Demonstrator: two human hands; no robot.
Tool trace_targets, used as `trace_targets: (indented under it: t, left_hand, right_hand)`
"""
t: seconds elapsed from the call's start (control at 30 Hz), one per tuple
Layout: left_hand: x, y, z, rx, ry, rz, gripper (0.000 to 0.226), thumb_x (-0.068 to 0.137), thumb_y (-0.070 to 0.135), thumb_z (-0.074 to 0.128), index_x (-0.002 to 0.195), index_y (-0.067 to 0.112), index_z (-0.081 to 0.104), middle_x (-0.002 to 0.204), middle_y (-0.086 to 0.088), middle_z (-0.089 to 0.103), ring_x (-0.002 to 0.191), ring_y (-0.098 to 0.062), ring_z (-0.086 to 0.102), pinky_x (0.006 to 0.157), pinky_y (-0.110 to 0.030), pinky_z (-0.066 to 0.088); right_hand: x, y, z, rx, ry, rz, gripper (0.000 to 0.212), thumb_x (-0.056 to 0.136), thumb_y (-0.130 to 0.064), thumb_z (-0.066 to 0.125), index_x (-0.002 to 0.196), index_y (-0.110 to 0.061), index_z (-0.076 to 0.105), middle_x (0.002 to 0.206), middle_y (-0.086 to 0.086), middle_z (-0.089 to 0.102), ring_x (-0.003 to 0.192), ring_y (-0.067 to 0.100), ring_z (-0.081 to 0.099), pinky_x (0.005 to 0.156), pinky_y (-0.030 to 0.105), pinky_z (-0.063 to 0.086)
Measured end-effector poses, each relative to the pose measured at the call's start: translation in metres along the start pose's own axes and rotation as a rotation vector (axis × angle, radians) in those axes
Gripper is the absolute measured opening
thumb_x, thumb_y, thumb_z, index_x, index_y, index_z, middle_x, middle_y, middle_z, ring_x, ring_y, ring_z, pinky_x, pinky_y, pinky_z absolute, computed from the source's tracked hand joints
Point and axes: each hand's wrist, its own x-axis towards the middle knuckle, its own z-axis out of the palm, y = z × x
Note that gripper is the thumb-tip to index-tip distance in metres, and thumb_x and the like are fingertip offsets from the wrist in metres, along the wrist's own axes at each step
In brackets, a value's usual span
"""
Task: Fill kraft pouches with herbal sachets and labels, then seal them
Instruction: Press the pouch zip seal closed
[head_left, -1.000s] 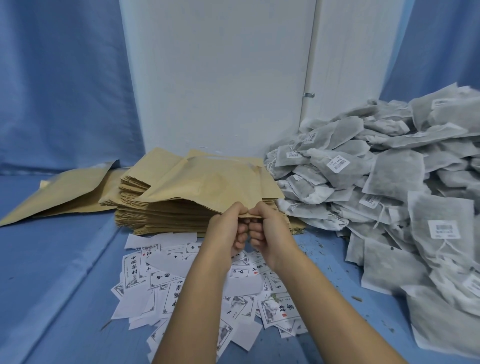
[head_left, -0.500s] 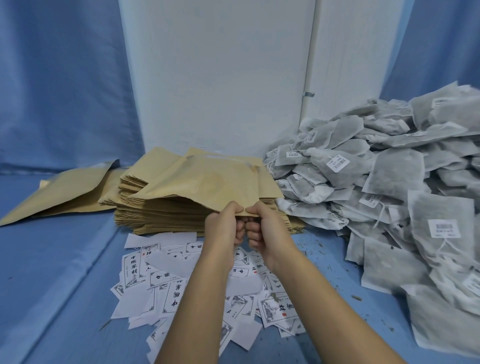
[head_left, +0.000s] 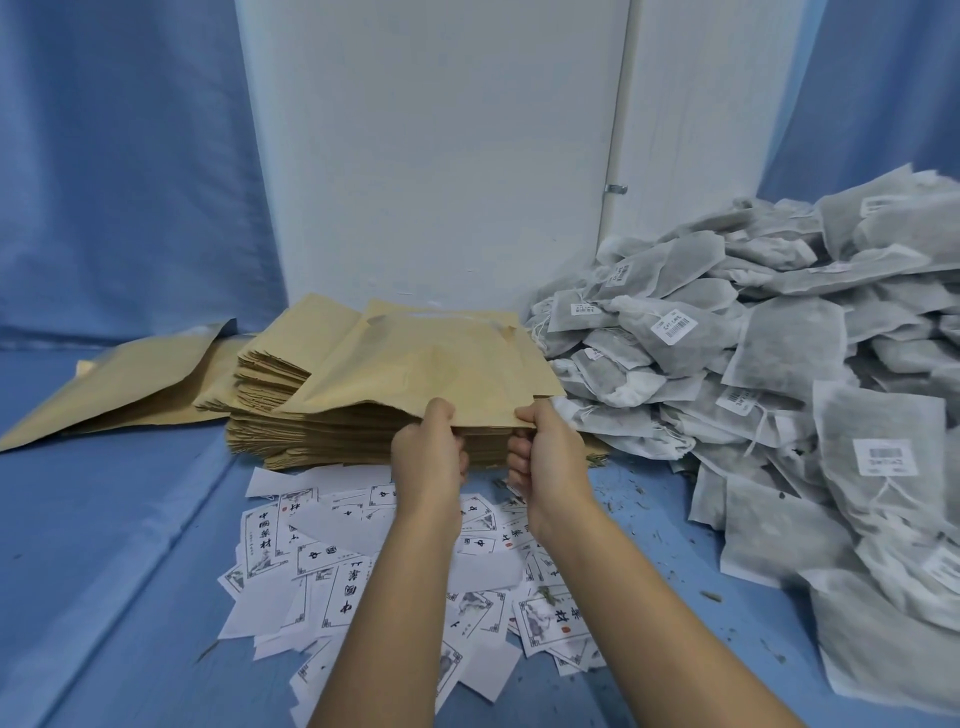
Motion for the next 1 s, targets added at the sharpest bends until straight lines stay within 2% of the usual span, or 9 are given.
trace_targets:
  t: [0.1, 0.23, 0.37, 0.47, 0.53, 0.63, 0.77, 0.87, 1.0]
  left_hand:
    - [0.006, 0.002, -0.005, -0.073, 0.035, 0.004, 0.025, 0.087, 0.009, 0.055, 0.066, 0.011, 0.042, 0.041, 0.004, 0.037, 0.031, -0.006, 0.03, 0.033, -0.015, 0.022]
    - [0.006, -0.001, -0.003, -0.075, -0.044, -0.047, 0.024, 0.087, 0.011, 0.061, 0.066, 0.009, 0.049, 0.041, 0.002, 0.044, 0.032, -0.006, 0.037, 0.036, -0.017, 0.029]
    - [0.002, -0.004, 0.0, -0.063, -0.14, -0.088, 0.021, 0.087, 0.018, 0.061, 0.069, 0.008, 0.056, 0.044, 0.0, 0.05, 0.037, -0.009, 0.044, 0.042, -0.021, 0.033]
    - [0.005, -0.003, -0.001, -0.074, 0.007, -0.045, 0.018, 0.086, 0.016, 0.06, 0.073, 0.008, 0.051, 0.05, -0.003, 0.046, 0.037, -0.01, 0.039, 0.035, -0.017, 0.029]
    - [0.008, -0.003, -0.002, -0.098, 0.037, -0.04, 0.018, 0.086, 0.01, 0.06, 0.071, 0.008, 0.05, 0.055, -0.004, 0.043, 0.033, -0.007, 0.037, 0.031, -0.013, 0.026]
    - [0.007, -0.003, -0.004, -0.104, -0.028, -0.074, 0.017, 0.086, 0.009, 0.063, 0.072, 0.007, 0.054, 0.052, -0.002, 0.047, 0.03, -0.003, 0.04, 0.032, -0.014, 0.029]
    - [0.001, -0.008, 0.001, -0.065, -0.184, -0.109, 0.023, 0.086, 0.015, 0.064, 0.066, 0.008, 0.059, 0.044, 0.0, 0.052, 0.037, -0.008, 0.045, 0.049, -0.022, 0.034]
    - [0.001, -0.008, 0.001, -0.047, -0.14, -0.111, 0.024, 0.086, 0.02, 0.063, 0.065, 0.011, 0.056, 0.042, 0.002, 0.047, 0.036, -0.008, 0.04, 0.042, -0.021, 0.028]
    - [0.006, -0.005, -0.006, -0.107, -0.117, -0.099, 0.026, 0.086, 0.01, 0.062, 0.064, 0.012, 0.047, 0.037, 0.006, 0.038, 0.029, -0.005, 0.029, 0.034, -0.015, 0.02]
  right_hand:
    - [-0.001, 0.001, 0.002, -0.005, 0.024, -0.019, 0.022, 0.091, -0.017, 0.046, 0.069, -0.018, 0.041, 0.036, -0.01, 0.032, 0.031, 0.005, 0.024, 0.032, 0.016, 0.02]
    - [-0.002, 0.004, 0.005, -0.136, -0.011, -0.029, 0.029, 0.092, -0.027, 0.049, 0.065, -0.016, 0.046, 0.039, -0.007, 0.039, 0.032, 0.007, 0.03, 0.038, 0.019, 0.025]
    - [-0.002, 0.003, 0.004, -0.152, 0.019, -0.053, 0.032, 0.092, -0.02, 0.048, 0.062, -0.01, 0.051, 0.037, -0.006, 0.047, 0.03, 0.005, 0.038, 0.039, 0.018, 0.034]
    - [0.0, 0.003, 0.003, -0.066, 0.044, -0.043, 0.028, 0.093, -0.018, 0.047, 0.066, -0.01, 0.05, 0.037, -0.007, 0.043, 0.03, 0.005, 0.034, 0.037, 0.017, 0.029]
    - [0.001, 0.004, 0.003, -0.048, 0.057, -0.034, 0.028, 0.093, -0.019, 0.046, 0.067, -0.01, 0.048, 0.037, -0.007, 0.042, 0.03, 0.006, 0.031, 0.037, 0.018, 0.026]
    - [0.001, 0.003, 0.002, -0.075, 0.042, -0.035, 0.03, 0.091, -0.021, 0.048, 0.062, -0.013, 0.044, 0.039, -0.006, 0.038, 0.032, 0.007, 0.029, 0.035, 0.017, 0.024]
    - [0.001, 0.003, -0.001, -0.238, -0.06, -0.009, 0.035, 0.087, -0.023, 0.054, 0.054, -0.014, 0.046, 0.041, -0.003, 0.042, 0.033, 0.008, 0.032, 0.038, 0.018, 0.027]
    - [0.002, 0.001, -0.003, -0.144, -0.016, -0.006, 0.034, 0.088, -0.017, 0.052, 0.056, -0.014, 0.043, 0.04, -0.004, 0.039, 0.032, 0.008, 0.03, 0.035, 0.017, 0.026]
    - [0.005, -0.001, -0.005, 0.011, -0.019, 0.025, 0.033, 0.09, -0.013, 0.047, 0.059, -0.015, 0.036, 0.038, -0.005, 0.033, 0.032, 0.008, 0.022, 0.033, 0.018, 0.019]
